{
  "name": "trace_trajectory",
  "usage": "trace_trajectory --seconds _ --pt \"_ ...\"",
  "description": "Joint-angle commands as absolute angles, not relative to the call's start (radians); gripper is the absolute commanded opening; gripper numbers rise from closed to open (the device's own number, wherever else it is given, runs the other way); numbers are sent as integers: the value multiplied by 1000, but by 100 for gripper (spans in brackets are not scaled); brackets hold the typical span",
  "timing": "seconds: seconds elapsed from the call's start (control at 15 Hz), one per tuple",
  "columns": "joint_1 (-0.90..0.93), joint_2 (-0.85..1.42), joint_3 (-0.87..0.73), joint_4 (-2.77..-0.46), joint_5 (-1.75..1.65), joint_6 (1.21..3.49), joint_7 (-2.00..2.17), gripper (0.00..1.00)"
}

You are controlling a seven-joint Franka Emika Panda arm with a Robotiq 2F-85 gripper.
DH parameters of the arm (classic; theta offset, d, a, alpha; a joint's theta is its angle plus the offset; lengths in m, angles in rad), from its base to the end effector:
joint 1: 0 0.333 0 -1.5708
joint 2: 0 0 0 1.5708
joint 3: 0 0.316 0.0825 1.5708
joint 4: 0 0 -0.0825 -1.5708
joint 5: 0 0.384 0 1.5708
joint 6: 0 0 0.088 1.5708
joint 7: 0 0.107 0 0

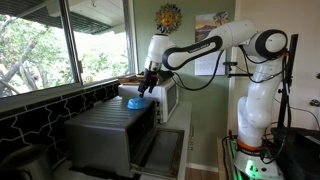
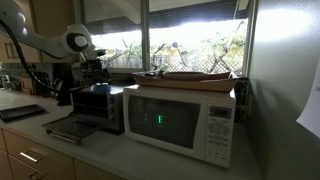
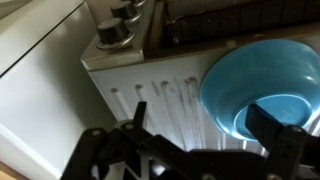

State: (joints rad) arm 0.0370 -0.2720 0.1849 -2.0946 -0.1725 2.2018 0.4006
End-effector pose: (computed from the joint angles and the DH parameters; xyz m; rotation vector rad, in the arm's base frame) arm 0.4965 0.1148 0.5752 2.9891 -0.1501 0.6333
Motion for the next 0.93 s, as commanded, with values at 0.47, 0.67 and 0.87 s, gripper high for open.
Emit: trace_trajectory --seconds 0.47,0.67,0.87 --pt "10 -311 153 -2124 -231 2114 349 100" --pt "8 -315 148 -2120 -225 2118 353 100" --pt "15 -327 139 -2117 -187 2121 350 100"
